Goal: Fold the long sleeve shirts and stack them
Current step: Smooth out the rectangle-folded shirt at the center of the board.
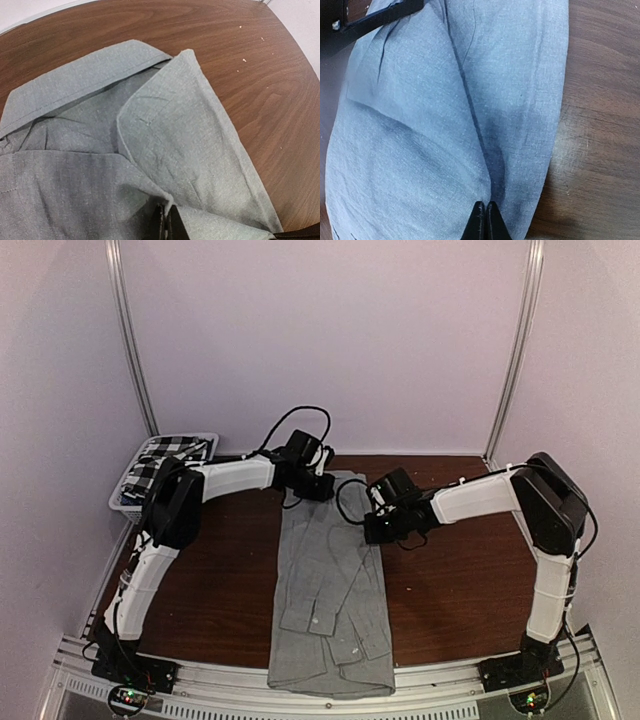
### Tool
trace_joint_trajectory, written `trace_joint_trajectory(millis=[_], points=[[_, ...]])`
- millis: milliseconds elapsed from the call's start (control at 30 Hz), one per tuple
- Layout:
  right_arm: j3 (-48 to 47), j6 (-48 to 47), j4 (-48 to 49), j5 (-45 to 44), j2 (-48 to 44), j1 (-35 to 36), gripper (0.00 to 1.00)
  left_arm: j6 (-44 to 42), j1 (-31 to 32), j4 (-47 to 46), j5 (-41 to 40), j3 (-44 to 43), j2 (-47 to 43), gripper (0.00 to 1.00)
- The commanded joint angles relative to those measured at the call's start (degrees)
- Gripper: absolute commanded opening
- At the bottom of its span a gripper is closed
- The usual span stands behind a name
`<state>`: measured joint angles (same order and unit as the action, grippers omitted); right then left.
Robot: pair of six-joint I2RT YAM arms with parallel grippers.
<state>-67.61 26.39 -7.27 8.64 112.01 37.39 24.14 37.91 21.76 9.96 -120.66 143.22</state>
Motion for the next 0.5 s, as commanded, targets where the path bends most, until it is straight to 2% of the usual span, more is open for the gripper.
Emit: trace_joint_trajectory(millis=[0,133,467], points=[[0.0,0.7,-0.7,-2.0,-2.3,0.7,0.0,0.6,-0.3,-5.5,-2.8,2.6,-4.7,0.0],[1.2,1.3,-0.4,-2.2,-3.6,0.9,0.0,0.8,-0.3,-7.6,-3.7,3.8,-5.8,0.0],[3.6,2.7,0.4,-2.4,-5.3,1.9,0.0,0.8,-0.5,-12.7,1.0,5.1,-5.5,0.01]])
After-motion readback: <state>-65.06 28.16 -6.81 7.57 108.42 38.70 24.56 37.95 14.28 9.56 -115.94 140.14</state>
